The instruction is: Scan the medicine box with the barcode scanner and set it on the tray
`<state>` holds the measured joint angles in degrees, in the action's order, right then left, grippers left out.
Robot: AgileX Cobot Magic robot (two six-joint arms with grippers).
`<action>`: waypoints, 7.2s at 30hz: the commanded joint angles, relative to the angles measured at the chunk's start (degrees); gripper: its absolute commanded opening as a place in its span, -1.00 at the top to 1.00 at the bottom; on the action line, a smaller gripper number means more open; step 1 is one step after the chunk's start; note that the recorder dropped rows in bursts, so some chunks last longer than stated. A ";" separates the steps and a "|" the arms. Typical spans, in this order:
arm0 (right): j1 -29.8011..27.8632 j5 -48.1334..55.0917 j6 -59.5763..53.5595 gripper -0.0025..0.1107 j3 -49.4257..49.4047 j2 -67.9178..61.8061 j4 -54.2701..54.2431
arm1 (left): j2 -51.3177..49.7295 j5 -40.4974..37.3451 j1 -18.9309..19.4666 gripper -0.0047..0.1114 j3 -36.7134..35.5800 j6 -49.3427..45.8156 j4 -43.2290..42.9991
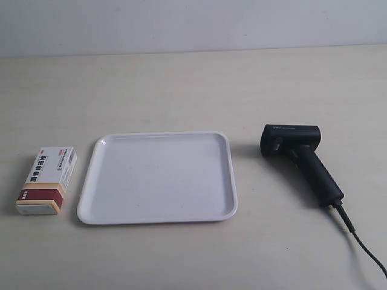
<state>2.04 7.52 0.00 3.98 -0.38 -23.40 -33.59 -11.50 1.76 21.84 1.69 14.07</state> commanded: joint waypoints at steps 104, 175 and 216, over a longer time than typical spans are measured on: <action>23.96 -5.74 -46.52 0.96 26.31 -88.37 -22.24 | -64.72 -24.18 -28.10 0.92 31.31 -118.41 43.01; 23.96 -17.04 -36.26 -0.65 28.03 -98.03 -28.94 | -75.85 -20.30 -25.19 -0.70 31.73 -111.86 46.57; 23.96 -6.82 -41.87 0.95 3.36 -13.98 -24.65 | 7.71 -0.90 -24.52 0.87 -6.79 -83.85 62.17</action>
<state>25.91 0.72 -41.85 7.61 -14.59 -48.21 -28.23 -13.14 -23.21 16.39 -82.41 75.74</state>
